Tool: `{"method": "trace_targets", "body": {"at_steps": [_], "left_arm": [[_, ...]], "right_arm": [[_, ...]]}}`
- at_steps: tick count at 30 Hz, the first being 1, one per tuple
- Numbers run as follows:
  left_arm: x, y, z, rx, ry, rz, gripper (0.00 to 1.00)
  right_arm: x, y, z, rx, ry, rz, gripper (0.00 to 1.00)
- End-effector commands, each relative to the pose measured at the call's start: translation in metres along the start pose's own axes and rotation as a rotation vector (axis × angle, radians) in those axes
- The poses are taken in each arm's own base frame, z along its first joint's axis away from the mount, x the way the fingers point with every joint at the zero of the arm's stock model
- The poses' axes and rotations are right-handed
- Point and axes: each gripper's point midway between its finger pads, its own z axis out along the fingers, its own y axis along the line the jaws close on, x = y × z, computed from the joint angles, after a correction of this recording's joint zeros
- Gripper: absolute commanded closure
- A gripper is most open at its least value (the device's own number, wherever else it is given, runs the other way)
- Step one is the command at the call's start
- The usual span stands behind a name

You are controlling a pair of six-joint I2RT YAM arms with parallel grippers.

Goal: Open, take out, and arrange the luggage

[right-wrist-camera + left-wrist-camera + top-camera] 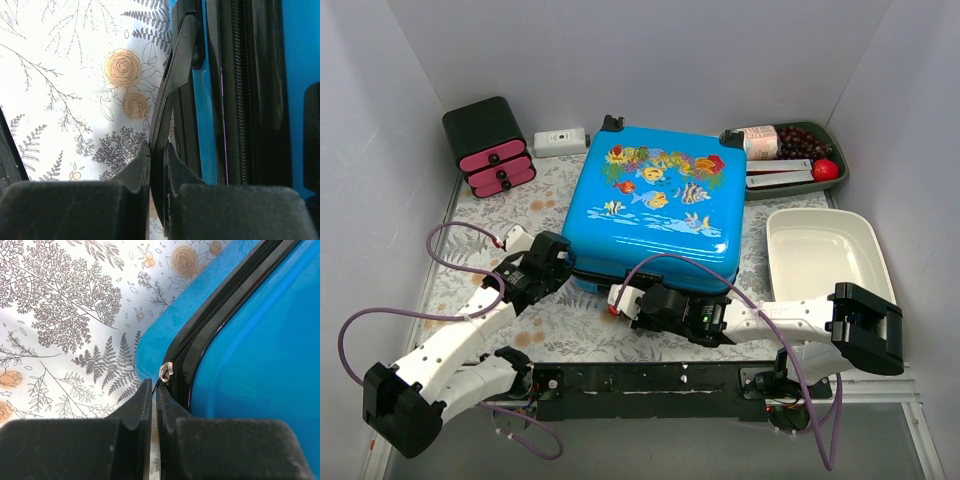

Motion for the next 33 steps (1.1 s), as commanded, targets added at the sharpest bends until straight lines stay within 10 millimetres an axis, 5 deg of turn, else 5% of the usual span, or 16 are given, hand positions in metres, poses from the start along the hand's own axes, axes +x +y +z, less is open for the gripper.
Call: {"method": "trace_targets", "body": {"at_steps": [1, 11, 15, 18, 22, 33], "left_arm": [[-0.079, 0.008, 0.008, -0.048, -0.323, -0.051, 1.00], [-0.104, 0.031, 0.037, -0.144, -0.412, -0.145, 1.00], [-0.118, -0.020, 0.032, 0.196, -0.505, -0.024, 1.00], [-0.122, -0.062, -0.001, 0.514, -0.609, 0.164, 1.00], [-0.116, -0.077, -0.012, 0.627, -0.642, 0.320, 1.00], [-0.127, -0.106, 0.015, 0.630, -0.644, 0.596, 1.00]], "right_arm": [[0.070, 0.068, -0.028, -0.247, 0.233, 0.039, 0.99], [0.057, 0.038, -0.033, -0.103, 0.289, 0.067, 0.99], [0.057, 0.038, -0.034, -0.118, 0.300, 0.071, 0.99], [0.058, 0.040, -0.032, -0.135, 0.304, 0.059, 0.99], [0.058, 0.045, -0.032, -0.167, 0.294, 0.048, 0.99], [0.058, 0.072, -0.032, -0.335, 0.293, 0.031, 0.99]]}}
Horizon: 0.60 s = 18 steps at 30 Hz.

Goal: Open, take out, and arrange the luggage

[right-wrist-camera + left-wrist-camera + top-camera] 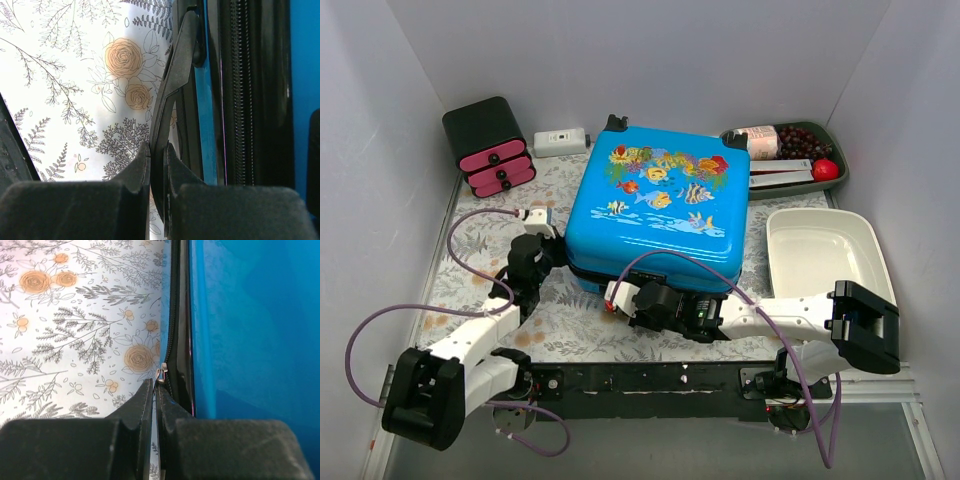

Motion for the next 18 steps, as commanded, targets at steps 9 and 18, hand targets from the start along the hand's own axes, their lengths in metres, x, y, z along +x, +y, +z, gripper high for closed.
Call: {"method": "trace_targets", "body": {"at_steps": [9, 18], "left_arm": [[-0.134, -0.005, 0.058, 0.137, -0.320, 0.061, 1.00], [-0.137, 0.000, 0.108, 0.158, -0.281, 0.062, 1.00]], "right_arm": [[0.065, 0.089, -0.028, -0.479, 0.241, -0.108, 0.99], [0.071, 0.094, -0.028, -0.521, 0.259, -0.140, 0.99]]}}
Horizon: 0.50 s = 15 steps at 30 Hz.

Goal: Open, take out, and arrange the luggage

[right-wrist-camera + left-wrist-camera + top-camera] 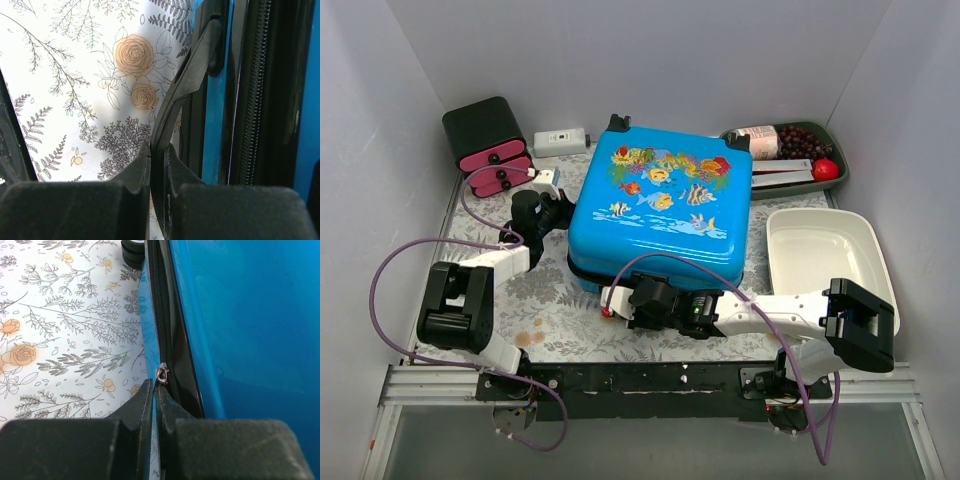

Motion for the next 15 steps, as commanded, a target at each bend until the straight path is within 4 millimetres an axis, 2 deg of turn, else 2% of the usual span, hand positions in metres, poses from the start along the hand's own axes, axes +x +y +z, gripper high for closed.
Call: {"method": "trace_targets", "body": {"at_steps": [1, 3, 4, 5, 7, 8, 10, 11, 12, 13, 14, 15], "left_arm": [[-0.109, 0.015, 0.003, -0.067, -0.340, 0.068, 1.00], [-0.128, 0.015, 0.012, -0.062, -0.385, 0.061, 1.00], [-0.118, 0.025, 0.027, -0.085, -0.367, 0.032, 1.00], [-0.138, 0.024, 0.035, -0.079, -0.401, 0.031, 1.00], [-0.125, 0.035, 0.059, -0.096, -0.359, -0.004, 1.00], [-0.134, 0.036, 0.065, -0.094, -0.386, -0.012, 1.00], [-0.137, 0.036, 0.070, -0.084, -0.413, -0.029, 1.00], [-0.133, 0.043, 0.076, -0.107, -0.419, -0.032, 1.00], [-0.146, 0.044, 0.081, -0.111, -0.442, -0.030, 1.00], [-0.147, 0.047, 0.087, -0.118, -0.435, -0.028, 1.00], [-0.137, 0.053, 0.098, -0.133, -0.404, -0.042, 1.00], [-0.149, 0.052, 0.103, -0.124, -0.426, -0.040, 1.00]], "right_arm": [[0.060, 0.099, -0.025, -0.462, 0.212, -0.037, 0.99], [0.057, 0.103, -0.029, -0.492, 0.202, -0.032, 0.99], [0.056, 0.110, -0.032, -0.537, 0.198, -0.028, 0.99], [0.054, 0.115, -0.036, -0.578, 0.199, -0.031, 0.99], [0.055, 0.123, -0.038, -0.627, 0.216, -0.020, 0.99], [0.054, 0.130, -0.041, -0.662, 0.215, -0.024, 0.99], [0.054, 0.136, -0.040, -0.686, 0.211, -0.044, 0.99], [0.055, 0.140, -0.039, -0.702, 0.215, -0.044, 0.99], [0.055, 0.141, -0.039, -0.712, 0.225, -0.044, 0.99], [0.056, 0.143, -0.040, -0.720, 0.231, -0.048, 0.99], [0.055, 0.143, -0.040, -0.721, 0.232, -0.049, 0.99], [0.056, 0.145, -0.042, -0.727, 0.232, -0.050, 0.99]]}}
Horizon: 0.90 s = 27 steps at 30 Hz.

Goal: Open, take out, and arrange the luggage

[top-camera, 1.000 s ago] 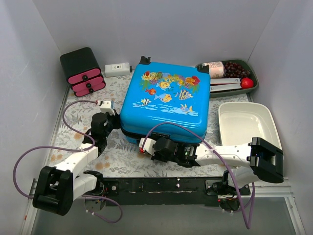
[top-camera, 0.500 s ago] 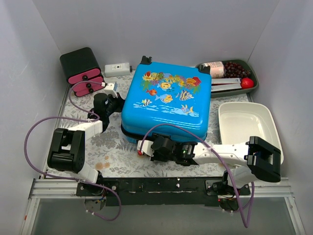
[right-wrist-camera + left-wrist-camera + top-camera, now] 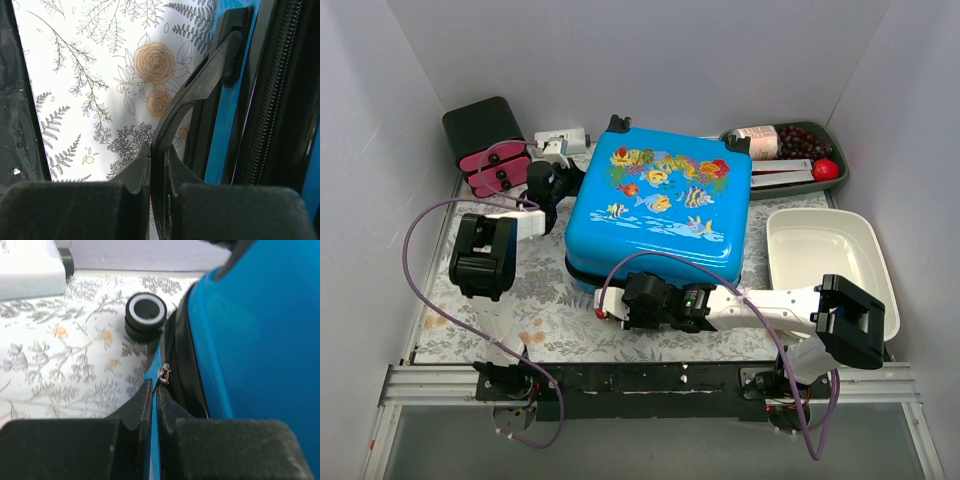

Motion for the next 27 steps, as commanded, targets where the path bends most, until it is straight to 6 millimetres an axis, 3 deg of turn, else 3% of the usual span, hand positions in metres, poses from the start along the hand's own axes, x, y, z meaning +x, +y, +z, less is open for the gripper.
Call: {"method": "trace_targets", "body": {"at_steps": [1, 4, 5, 6, 8, 9, 10, 11, 12, 13, 14, 15, 16, 17, 19, 20, 21, 22, 23, 24, 25, 27], "left_arm": [[-0.114, 0.031, 0.022, -0.143, -0.330, 0.024, 1.00], [-0.103, 0.034, 0.025, -0.166, -0.318, -0.035, 1.00], [-0.115, 0.030, 0.014, -0.170, -0.362, -0.045, 1.00], [-0.097, 0.035, 0.004, -0.189, -0.340, -0.063, 1.00], [-0.118, 0.028, -0.020, -0.213, -0.409, -0.105, 1.00], [-0.120, 0.036, -0.033, -0.270, -0.441, -0.134, 1.00], [-0.105, 0.040, -0.044, -0.299, -0.423, -0.168, 1.00], [-0.102, 0.042, -0.052, -0.319, -0.434, -0.178, 1.00], [-0.115, 0.040, -0.066, -0.334, -0.473, -0.181, 1.00], [-0.097, 0.049, -0.074, -0.392, -0.425, -0.195, 1.00], [-0.096, 0.053, -0.084, -0.432, -0.431, -0.225, 1.00], [-0.108, 0.054, -0.103, -0.476, -0.477, -0.232, 1.00], [-0.089, 0.058, -0.118, -0.503, -0.454, -0.235, 1.00], [-0.089, 0.058, -0.128, -0.517, -0.469, -0.235, 1.00], [-0.090, 0.059, -0.156, -0.575, -0.483, -0.247, 1.00], [-0.074, 0.065, -0.167, -0.618, -0.456, -0.260, 1.00], [-0.068, 0.066, -0.177, -0.634, -0.459, -0.297, 1.00], [-0.073, 0.058, -0.186, -0.603, -0.484, -0.306, 1.00], [-0.054, 0.060, -0.193, -0.608, -0.457, -0.304, 1.00], [-0.051, 0.061, -0.196, -0.616, -0.456, -0.313, 1.00], [-0.038, 0.064, -0.199, -0.644, -0.422, -0.347, 1.00], [-0.034, 0.065, -0.207, -0.663, -0.419, -0.357, 1.00]], "right_arm": [[0.056, 0.143, -0.029, -0.628, 0.187, -0.004, 0.99], [0.055, 0.144, -0.031, -0.632, 0.181, -0.002, 0.99], [0.054, 0.143, -0.031, -0.626, 0.181, -0.005, 0.99], [0.053, 0.142, -0.032, -0.622, 0.176, -0.006, 0.99], [0.045, 0.140, -0.035, -0.611, 0.141, -0.009, 0.99], [0.041, 0.140, -0.038, -0.618, 0.120, -0.008, 0.99], [0.037, 0.144, -0.041, -0.643, 0.093, -0.007, 0.99], [0.034, 0.146, -0.046, -0.656, 0.074, -0.007, 0.99], [0.034, 0.148, -0.049, -0.670, 0.073, -0.005, 0.99], [0.033, 0.150, -0.052, -0.690, 0.072, -0.003, 0.99], [0.038, 0.151, -0.056, -0.698, 0.101, 0.003, 0.99], [0.041, 0.149, -0.056, -0.684, 0.125, 0.019, 0.99], [0.041, 0.149, -0.058, -0.674, 0.140, 0.052, 0.99], [0.040, 0.148, -0.059, -0.658, 0.138, 0.071, 0.97], [0.036, 0.136, -0.060, -0.564, 0.104, 0.117, 0.91], [0.042, 0.134, -0.059, -0.521, 0.117, 0.178, 0.88], [0.043, 0.115, -0.052, -0.383, 0.113, 0.226, 0.82], [0.039, 0.104, -0.055, -0.326, 0.089, 0.269, 0.68], [0.042, 0.099, -0.055, -0.278, 0.101, 0.375, 0.62], [0.045, 0.078, -0.053, -0.171, 0.097, 0.438, 0.54], [0.041, 0.071, -0.057, -0.142, 0.064, 0.472, 0.50], [0.045, 0.054, -0.060, -0.030, 0.042, 0.585, 0.43]]}}
